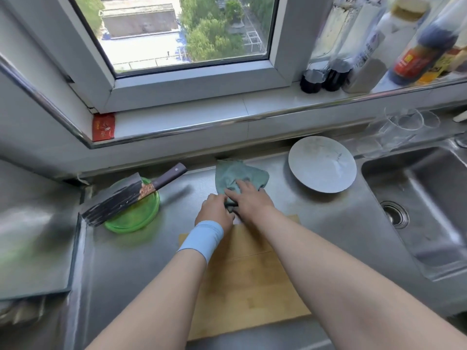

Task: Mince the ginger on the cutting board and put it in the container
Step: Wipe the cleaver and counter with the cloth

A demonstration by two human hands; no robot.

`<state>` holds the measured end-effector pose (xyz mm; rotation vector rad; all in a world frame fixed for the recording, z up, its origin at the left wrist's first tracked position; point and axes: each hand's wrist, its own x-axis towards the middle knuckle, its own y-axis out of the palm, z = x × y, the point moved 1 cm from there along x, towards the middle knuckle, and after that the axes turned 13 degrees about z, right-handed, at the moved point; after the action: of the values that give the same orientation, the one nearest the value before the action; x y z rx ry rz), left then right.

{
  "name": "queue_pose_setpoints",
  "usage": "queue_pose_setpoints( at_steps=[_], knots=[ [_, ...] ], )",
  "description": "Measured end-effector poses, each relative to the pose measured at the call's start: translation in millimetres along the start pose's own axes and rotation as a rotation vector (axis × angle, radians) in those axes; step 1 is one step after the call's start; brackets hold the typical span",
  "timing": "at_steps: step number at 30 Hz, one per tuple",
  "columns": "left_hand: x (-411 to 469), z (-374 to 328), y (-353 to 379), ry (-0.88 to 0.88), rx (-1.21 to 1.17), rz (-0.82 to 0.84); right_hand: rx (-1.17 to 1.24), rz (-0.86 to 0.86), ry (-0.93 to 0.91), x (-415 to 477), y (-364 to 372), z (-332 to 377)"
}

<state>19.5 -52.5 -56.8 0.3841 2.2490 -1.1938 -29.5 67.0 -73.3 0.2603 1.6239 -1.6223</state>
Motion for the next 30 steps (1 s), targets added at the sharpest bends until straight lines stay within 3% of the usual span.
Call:
queue_pose_setpoints(
  at_steps=[8,12,15,18,21,25,30],
  knots=[
    [-2,-68,36,0.288,0.124,0.039,0.259,-0.05,0.239,-76,33,-107],
    [-4,-120,73,0.421,0.192,0.136,0.272,-0.086,0.361,-126,66,-155],
    [-4,-146,96,0.479,0.208,0.198,0.46,-0.078,0.451,-154,84,-185],
    [-7,-163,111,0.534,0.221,0.209,0.622,-0.171,0.37,-161,77,-188],
    [-11,-166,118,0.551,0.333,0.177,0.466,-0.213,0.256,-152,79,-177],
    [-15,-156,132,0.459,0.632,0.04,0.43,-0.082,0.064,-153,98,-175],
    [-33,-176,169,0.332,0.562,0.119,0.09,-0.067,-0.009,-173,112,-207]
  ],
)
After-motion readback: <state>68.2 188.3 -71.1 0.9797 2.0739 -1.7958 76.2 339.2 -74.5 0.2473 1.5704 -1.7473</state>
